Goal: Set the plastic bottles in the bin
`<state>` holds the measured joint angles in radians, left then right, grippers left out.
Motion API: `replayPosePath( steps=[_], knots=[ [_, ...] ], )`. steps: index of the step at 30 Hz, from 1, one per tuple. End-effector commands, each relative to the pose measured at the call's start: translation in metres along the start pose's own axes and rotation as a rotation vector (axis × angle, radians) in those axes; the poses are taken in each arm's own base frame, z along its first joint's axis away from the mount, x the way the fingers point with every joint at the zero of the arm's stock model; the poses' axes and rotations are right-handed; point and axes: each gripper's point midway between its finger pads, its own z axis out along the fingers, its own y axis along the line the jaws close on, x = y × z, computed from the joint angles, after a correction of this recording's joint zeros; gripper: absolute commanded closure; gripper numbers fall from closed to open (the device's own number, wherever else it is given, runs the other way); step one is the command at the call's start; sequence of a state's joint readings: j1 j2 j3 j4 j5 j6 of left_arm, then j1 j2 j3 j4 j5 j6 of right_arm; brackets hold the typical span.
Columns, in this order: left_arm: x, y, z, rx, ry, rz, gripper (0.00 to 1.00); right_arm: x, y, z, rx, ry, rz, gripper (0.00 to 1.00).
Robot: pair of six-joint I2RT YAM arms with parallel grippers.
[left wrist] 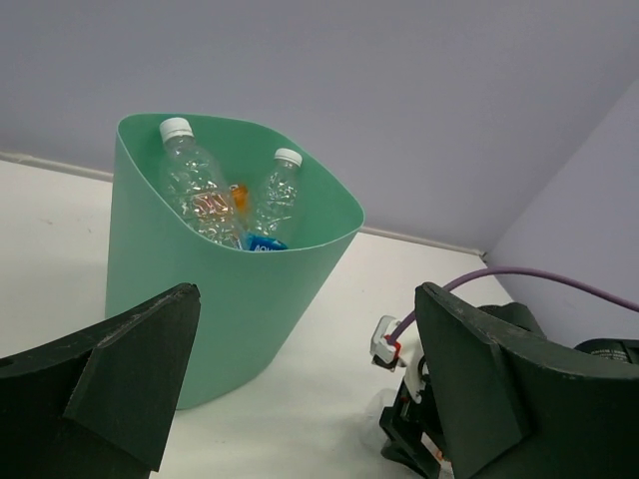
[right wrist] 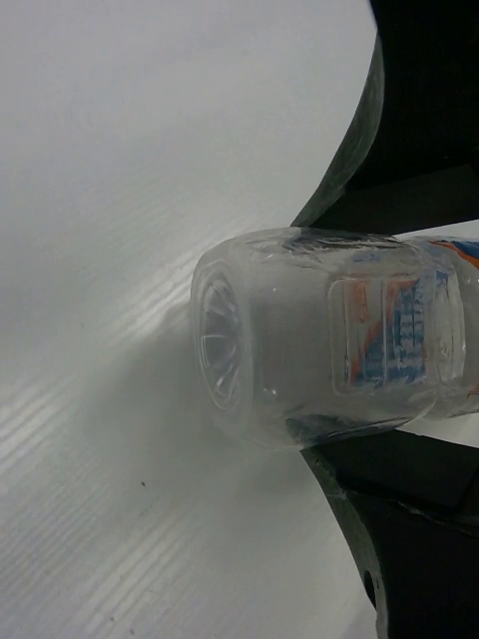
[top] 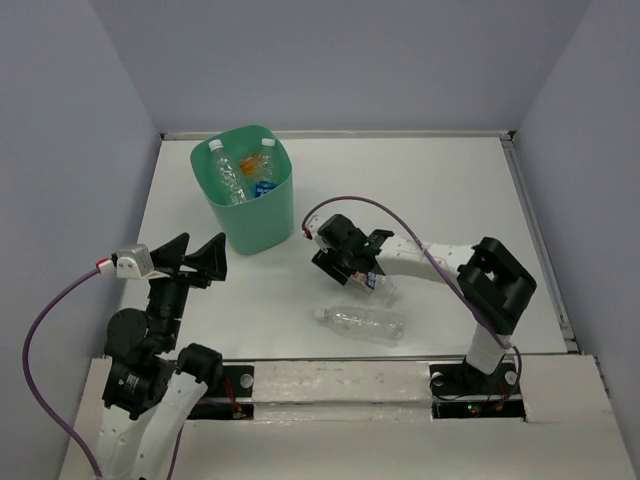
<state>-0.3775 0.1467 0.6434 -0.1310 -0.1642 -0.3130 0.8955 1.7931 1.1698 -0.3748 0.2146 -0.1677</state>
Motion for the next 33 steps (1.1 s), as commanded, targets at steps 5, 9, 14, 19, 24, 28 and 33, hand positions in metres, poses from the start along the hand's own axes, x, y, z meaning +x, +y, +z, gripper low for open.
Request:
replayPosePath(
  steps=[5, 9, 14, 19, 24, 28, 33],
  knots=[
    [-0.017, -0.009, -0.002, 0.041, -0.061, -0.013, 0.01, -0.109, -0.077, -0.109, 0.258, -0.371, 0.067, 0.46],
    [-0.019, -0.010, -0.003, 0.045, -0.066, -0.016, 0.01, -0.181, -0.088, -0.182, 0.207, -0.656, 0.142, 0.47],
    [-0.018, -0.008, -0.003, 0.036, -0.065, -0.012, 0.01, -0.282, -0.084, -0.280, 0.038, -1.076, 0.213, 0.47],
    [-0.021, -0.007, -0.004, 0.029, -0.074, -0.012, 0.01, -0.354, -0.067, -0.334, -0.152, -1.363, 0.245, 0.48],
    [-0.024, -0.007, -0.006, 0.028, -0.087, -0.014, 0.01, -0.410, -0.062, -0.329, -0.240, -1.492, 0.298, 0.48],
    [-0.023, -0.007, -0.006, 0.031, -0.082, -0.015, 0.01, -0.438, -0.061, -0.296, -0.255, -1.532, 0.355, 0.41],
    [-0.022, -0.007, -0.007, 0.032, -0.077, -0.016, 0.01, -0.447, -0.052, -0.219, -0.246, -1.414, 0.416, 0.41]
  ],
)
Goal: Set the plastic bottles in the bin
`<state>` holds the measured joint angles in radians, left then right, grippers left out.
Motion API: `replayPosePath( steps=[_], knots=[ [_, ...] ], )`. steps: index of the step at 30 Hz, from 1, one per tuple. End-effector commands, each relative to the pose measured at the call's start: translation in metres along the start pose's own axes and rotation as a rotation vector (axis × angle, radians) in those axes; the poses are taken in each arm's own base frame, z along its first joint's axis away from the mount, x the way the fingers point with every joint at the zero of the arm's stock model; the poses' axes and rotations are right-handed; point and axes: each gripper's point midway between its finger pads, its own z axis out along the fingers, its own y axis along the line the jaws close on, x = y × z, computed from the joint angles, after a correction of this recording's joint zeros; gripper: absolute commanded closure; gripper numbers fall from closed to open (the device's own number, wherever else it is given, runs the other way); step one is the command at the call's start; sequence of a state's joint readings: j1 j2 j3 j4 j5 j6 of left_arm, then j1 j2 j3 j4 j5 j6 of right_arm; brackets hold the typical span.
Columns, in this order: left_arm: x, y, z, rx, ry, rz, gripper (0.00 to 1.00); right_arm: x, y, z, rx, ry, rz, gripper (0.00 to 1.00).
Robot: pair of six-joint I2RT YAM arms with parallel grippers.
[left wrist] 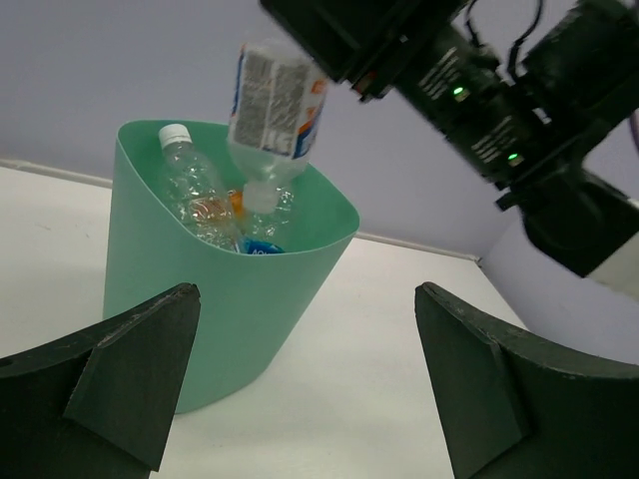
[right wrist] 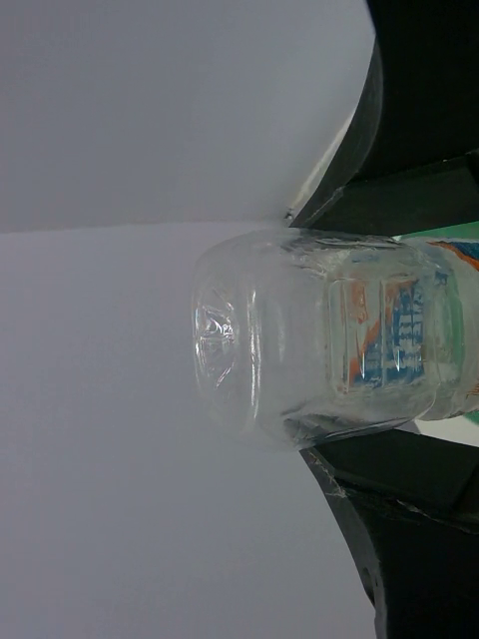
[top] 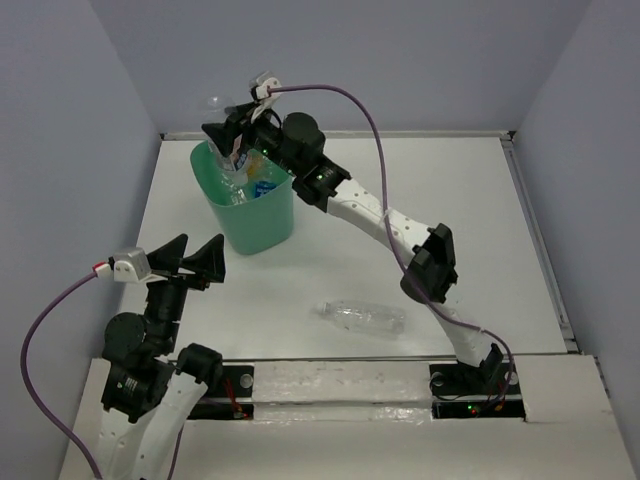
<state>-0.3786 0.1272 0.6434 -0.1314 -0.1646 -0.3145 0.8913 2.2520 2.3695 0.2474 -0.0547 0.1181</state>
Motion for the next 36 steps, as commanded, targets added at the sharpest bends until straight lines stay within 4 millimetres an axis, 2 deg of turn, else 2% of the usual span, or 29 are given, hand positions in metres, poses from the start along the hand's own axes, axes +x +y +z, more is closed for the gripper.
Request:
replayPosePath(
  steps=[1, 2, 5, 8, 9, 10, 16, 19, 21, 22, 23, 25, 26, 29, 30, 32, 33, 34, 35, 36],
  knots=[
    [-0.018, -0.006, -0.003, 0.023, -0.060, -0.011, 0.01, 0.003, -0.002, 0.007, 0.037, -0.037, 0.081, 0.39],
    [-0.018, -0.006, -0.003, 0.025, -0.061, -0.011, 0.01, 0.012, -0.003, 0.005, 0.041, -0.015, 0.091, 0.38],
    [-0.018, -0.007, -0.002, 0.029, -0.063, -0.011, 0.01, 0.018, -0.010, -0.002, 0.086, -0.017, 0.123, 0.31],
    [-0.018, -0.005, -0.002, 0.019, -0.063, -0.008, 0.01, 0.006, -0.018, -0.009, 0.140, -0.055, 0.133, 0.29],
    [-0.018, -0.005, -0.002, 0.015, -0.062, -0.007, 0.01, 0.013, -0.023, -0.012, 0.162, -0.051, 0.139, 0.28],
    [-0.019, -0.005, -0.002, 0.014, -0.064, -0.008, 0.01, 0.013, -0.029, -0.014, 0.196, -0.057, 0.141, 0.26],
    [-0.015, -0.004, 0.001, 0.007, -0.050, -0.005, 0.01, 0.010, -0.031, -0.018, 0.213, -0.052, 0.146, 0.04],
    [-0.014, -0.003, 0.003, 0.004, -0.045, -0.003, 0.01, 0.007, -0.031, -0.020, 0.219, -0.033, 0.133, 0.03],
    [-0.014, -0.003, 0.004, -0.001, -0.046, -0.001, 0.01, -0.004, -0.027, -0.024, 0.206, -0.030, 0.112, 0.02],
    [-0.014, -0.002, 0.004, -0.002, -0.046, -0.001, 0.01, -0.023, -0.023, -0.029, 0.193, -0.046, 0.104, 0.03],
    [-0.015, -0.002, 0.004, -0.006, -0.049, 0.000, 0.01, -0.017, -0.023, -0.035, 0.191, -0.012, 0.085, 0.03],
    [-0.014, 0.000, 0.003, -0.013, -0.048, 0.001, 0.01, -0.023, -0.020, -0.050, 0.174, 0.021, 0.030, 0.05],
    [-0.015, 0.000, 0.003, -0.012, -0.050, 0.002, 0.01, -0.027, -0.019, -0.073, 0.181, 0.060, 0.011, 0.05],
    [-0.017, -0.001, 0.001, -0.009, -0.059, -0.001, 0.01, -0.029, -0.025, -0.121, 0.215, 0.126, -0.068, 0.05],
    [-0.019, -0.001, 0.000, -0.006, -0.066, -0.002, 0.01, -0.023, -0.025, -0.157, 0.225, 0.194, -0.085, 0.05],
    [-0.020, -0.002, 0.000, -0.003, -0.069, -0.003, 0.01, -0.009, -0.023, -0.194, 0.212, 0.297, -0.118, 0.05],
    [-0.020, -0.002, -0.001, -0.001, -0.072, -0.003, 0.01, 0.016, -0.024, -0.223, 0.212, 0.429, -0.120, 0.04],
    [-0.021, -0.002, -0.001, 0.000, -0.074, -0.004, 0.01, 0.031, -0.018, -0.252, 0.183, 0.517, -0.113, 0.04],
    [-0.022, -0.002, -0.001, 0.000, -0.078, -0.003, 0.01, 0.048, -0.016, -0.272, 0.170, 0.600, -0.108, 0.03],
    [-0.021, -0.002, -0.001, -0.003, -0.077, -0.004, 0.01, 0.076, -0.014, -0.305, 0.164, 0.754, -0.094, 0.03]
  ],
)
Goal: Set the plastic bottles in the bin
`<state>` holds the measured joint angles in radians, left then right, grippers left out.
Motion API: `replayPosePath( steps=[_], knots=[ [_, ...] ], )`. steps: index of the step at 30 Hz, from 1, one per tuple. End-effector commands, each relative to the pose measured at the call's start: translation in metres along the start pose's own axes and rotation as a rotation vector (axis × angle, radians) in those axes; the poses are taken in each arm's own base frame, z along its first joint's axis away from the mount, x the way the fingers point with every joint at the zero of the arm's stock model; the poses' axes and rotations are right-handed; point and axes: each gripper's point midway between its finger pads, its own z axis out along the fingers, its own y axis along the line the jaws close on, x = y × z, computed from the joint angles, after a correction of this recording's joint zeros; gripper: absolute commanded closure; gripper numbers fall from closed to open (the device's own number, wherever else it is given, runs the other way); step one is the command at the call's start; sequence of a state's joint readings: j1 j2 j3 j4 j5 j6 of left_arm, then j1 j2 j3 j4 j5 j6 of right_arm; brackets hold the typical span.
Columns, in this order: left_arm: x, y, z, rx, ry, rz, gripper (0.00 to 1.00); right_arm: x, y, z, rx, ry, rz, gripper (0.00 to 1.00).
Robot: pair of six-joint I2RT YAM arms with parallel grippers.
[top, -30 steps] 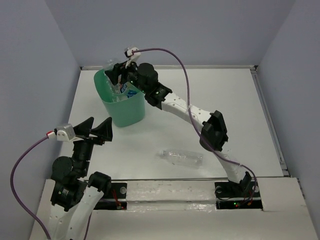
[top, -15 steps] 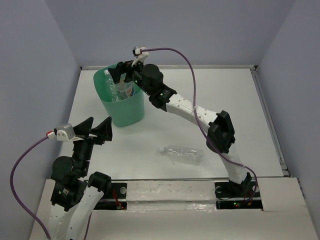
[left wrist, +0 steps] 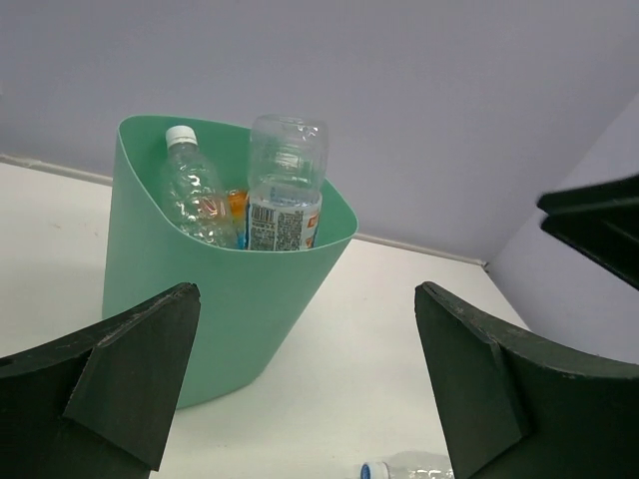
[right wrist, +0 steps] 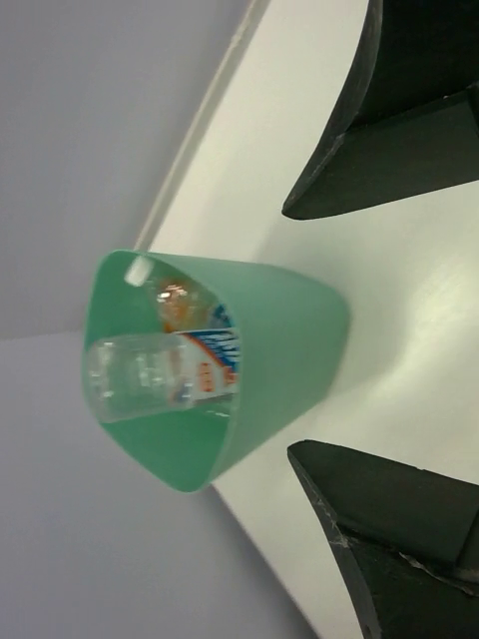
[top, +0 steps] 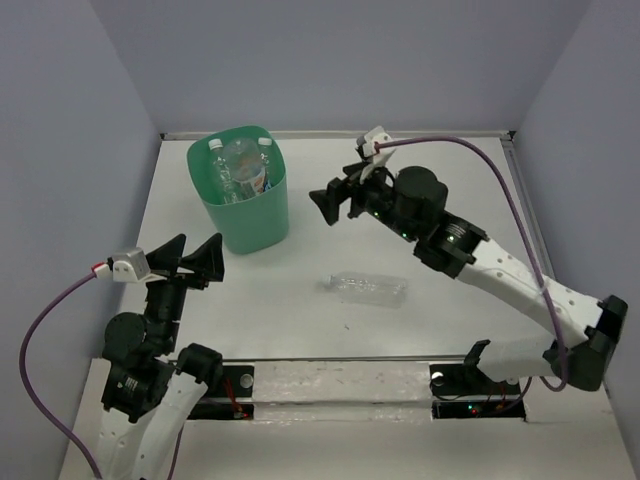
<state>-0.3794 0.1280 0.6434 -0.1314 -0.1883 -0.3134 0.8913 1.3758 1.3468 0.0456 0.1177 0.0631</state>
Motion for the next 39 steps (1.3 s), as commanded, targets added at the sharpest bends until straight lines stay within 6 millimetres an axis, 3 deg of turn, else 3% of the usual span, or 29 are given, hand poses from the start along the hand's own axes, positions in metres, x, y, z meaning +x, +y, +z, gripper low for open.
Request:
replayPosePath(
  steps=[1, 4, 7, 11, 15, 18, 23, 25, 27, 28, 29, 32, 35, 36, 37, 39],
  knots=[
    [-0.020, -0.005, -0.001, 0.017, -0.070, -0.005, 0.01, 0.139, -0.007, -0.073, -0.037, 0.514, -0.072, 0.02],
    [-0.019, -0.005, 0.000, 0.016, -0.068, -0.004, 0.01, 0.194, -0.028, -0.110, 0.050, 0.692, -0.085, 0.00],
    [-0.015, -0.005, 0.003, 0.014, -0.053, -0.002, 0.01, 0.209, -0.034, -0.119, 0.079, 0.733, -0.093, 0.00],
    [-0.010, -0.004, 0.006, 0.009, -0.033, 0.003, 0.01, 0.231, -0.036, -0.112, 0.027, 0.809, -0.188, 0.00],
    [-0.011, -0.004, 0.006, 0.006, -0.036, 0.005, 0.01, 0.264, -0.040, -0.095, -0.014, 0.918, -0.280, 0.00],
    [-0.012, -0.004, 0.005, 0.009, -0.039, 0.004, 0.01, 0.275, -0.049, -0.084, 0.000, 0.952, -0.325, 0.00],
    [-0.014, -0.005, 0.002, 0.015, -0.046, 0.003, 0.01, 0.324, -0.025, -0.080, -0.170, 1.076, -0.269, 0.01],
    [-0.016, -0.004, 0.001, 0.013, -0.055, 0.000, 0.01, 0.334, -0.025, -0.079, -0.174, 1.098, -0.265, 0.03],
    [-0.016, -0.004, 0.001, 0.014, -0.056, -0.002, 0.01, 0.338, -0.029, -0.073, -0.144, 1.096, -0.276, 0.12],
    [-0.017, -0.005, 0.001, 0.015, -0.058, -0.003, 0.01, 0.336, -0.029, -0.070, -0.144, 1.086, -0.276, 0.16],
    [-0.017, -0.005, 0.000, 0.015, -0.059, -0.003, 0.01, 0.328, -0.028, -0.064, -0.140, 1.060, -0.276, 0.31],
    [-0.018, -0.004, 0.000, 0.010, -0.063, -0.003, 0.01, 0.307, -0.029, -0.056, -0.115, 1.005, -0.283, 0.51],
    [-0.019, -0.001, 0.000, -0.005, -0.069, -0.010, 0.01, 0.259, -0.020, -0.042, -0.114, 0.880, -0.257, 0.57],
    [-0.021, 0.004, 0.001, -0.042, -0.079, -0.025, 0.01, 0.192, -0.001, -0.024, -0.162, 0.694, -0.207, 0.57],
    [-0.021, 0.007, 0.001, -0.061, -0.082, -0.034, 0.01, 0.141, 0.008, -0.016, -0.176, 0.558, -0.190, 0.57],
    [-0.025, 0.021, 0.000, -0.143, -0.108, -0.066, 0.01, 0.084, 0.021, -0.004, -0.192, 0.399, -0.131, 0.57]
  ],
)
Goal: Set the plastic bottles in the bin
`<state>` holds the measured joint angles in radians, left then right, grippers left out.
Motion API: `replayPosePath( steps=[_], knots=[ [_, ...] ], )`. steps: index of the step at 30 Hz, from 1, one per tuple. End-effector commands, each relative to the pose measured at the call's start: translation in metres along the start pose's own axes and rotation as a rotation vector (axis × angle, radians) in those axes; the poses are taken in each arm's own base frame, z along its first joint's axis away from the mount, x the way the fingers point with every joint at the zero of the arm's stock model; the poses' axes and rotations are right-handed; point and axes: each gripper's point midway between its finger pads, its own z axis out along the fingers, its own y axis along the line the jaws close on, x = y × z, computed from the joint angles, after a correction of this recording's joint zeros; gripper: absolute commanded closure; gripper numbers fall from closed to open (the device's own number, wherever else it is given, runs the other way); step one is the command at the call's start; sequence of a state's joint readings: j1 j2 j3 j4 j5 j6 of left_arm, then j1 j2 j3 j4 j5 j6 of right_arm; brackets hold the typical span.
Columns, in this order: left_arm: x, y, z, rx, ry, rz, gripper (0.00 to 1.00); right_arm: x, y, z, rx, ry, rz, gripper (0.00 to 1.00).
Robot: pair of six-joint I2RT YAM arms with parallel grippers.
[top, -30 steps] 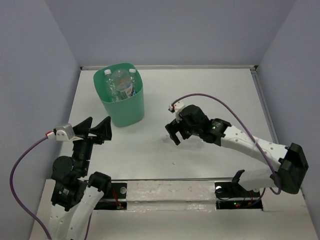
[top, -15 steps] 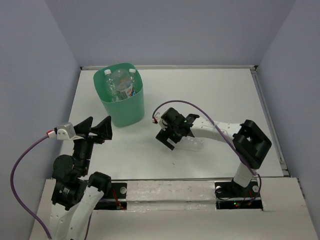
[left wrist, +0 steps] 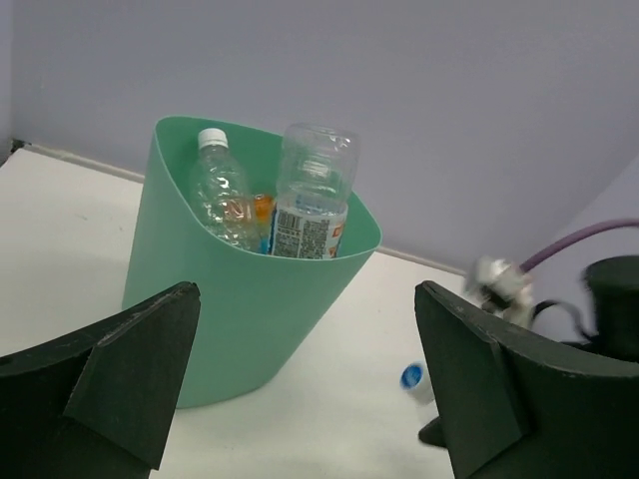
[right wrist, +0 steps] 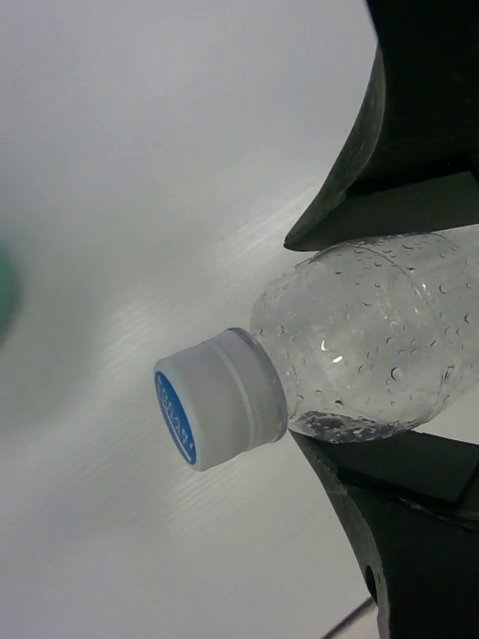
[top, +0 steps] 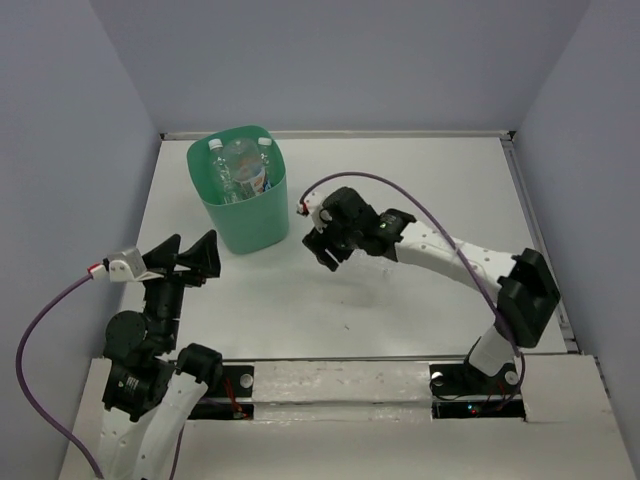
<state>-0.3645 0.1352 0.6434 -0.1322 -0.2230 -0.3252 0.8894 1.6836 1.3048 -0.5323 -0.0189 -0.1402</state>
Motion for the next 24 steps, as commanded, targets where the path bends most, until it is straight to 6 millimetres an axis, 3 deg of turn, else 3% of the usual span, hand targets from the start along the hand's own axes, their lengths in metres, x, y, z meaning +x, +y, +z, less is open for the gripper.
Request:
replayPosePath(
  steps=[1, 2, 4, 5, 6, 8, 9, 10, 12, 13, 14, 15, 16, 18, 19, 20, 21, 24],
  knots=[
    [-0.025, 0.018, -0.001, -0.125, -0.104, -0.075, 0.01, -0.179, 0.000, -0.139, -0.041, -0.637, 0.054, 0.57],
    [-0.026, 0.024, -0.002, -0.162, -0.113, -0.089, 0.02, -0.211, 0.001, -0.170, -0.054, -0.746, 0.058, 0.58],
    [-0.031, 0.046, -0.007, -0.293, -0.153, -0.122, 0.04, -0.261, 0.020, -0.210, -0.193, -0.918, 0.080, 0.59],
    [-0.032, 0.050, -0.008, -0.317, -0.161, -0.132, 0.05, -0.267, 0.026, -0.206, -0.238, -0.931, 0.084, 0.59],
    [-0.030, 0.056, -0.009, -0.348, -0.161, -0.140, 0.04, -0.295, 0.032, -0.240, -0.282, -1.053, 0.060, 0.60],
    [-0.031, 0.062, -0.011, -0.385, -0.177, -0.166, 0.04, -0.315, 0.052, -0.263, -0.425, -1.141, 0.027, 0.61],
    [-0.030, 0.062, -0.011, -0.387, -0.174, -0.163, 0.04, -0.323, 0.057, -0.257, -0.464, -1.161, 0.013, 0.61],
    [-0.030, 0.062, -0.011, -0.386, -0.176, -0.163, 0.04, -0.339, 0.060, -0.283, -0.487, -1.264, -0.025, 0.61],
    [-0.028, 0.062, -0.010, -0.382, -0.170, -0.159, 0.03, -0.358, 0.062, -0.286, -0.525, -1.337, -0.037, 0.61],
    [-0.029, 0.061, -0.009, -0.381, -0.170, -0.159, 0.03, -0.360, 0.062, -0.265, -0.535, -1.307, -0.014, 0.61],
    [-0.029, 0.061, -0.010, -0.379, -0.173, -0.162, 0.03, -0.371, 0.062, -0.281, -0.544, -1.351, -0.024, 0.61],
    [-0.029, 0.061, -0.009, -0.378, -0.172, -0.163, 0.02, -0.377, 0.064, -0.254, -0.577, -1.312, -0.005, 0.61],
    [-0.029, 0.060, -0.010, -0.374, -0.170, -0.162, 0.01, -0.387, 0.065, -0.271, -0.590, -1.360, -0.022, 0.61],
    [-0.029, 0.058, -0.009, -0.363, -0.168, -0.165, 0.01, -0.399, 0.064, -0.262, -0.582, -1.382, -0.004, 0.61],
    [-0.029, 0.056, -0.010, -0.353, -0.167, -0.165, 0.01, -0.409, 0.064, -0.250, -0.569, -1.408, 0.016, 0.62],
    [-0.030, 0.056, -0.010, -0.351, -0.170, -0.166, 0.01, -0.409, 0.063, -0.225, -0.569, -1.377, 0.027, 0.63],
    [-0.029, 0.055, -0.010, -0.345, -0.165, -0.162, 0.01, -0.418, 0.065, -0.241, -0.565, -1.431, 0.032, 0.64],
    [-0.029, 0.054, -0.010, -0.337, -0.161, -0.159, 0.01, -0.426, 0.065, -0.220, -0.547, -1.459, 0.044, 0.64]
  ],
)
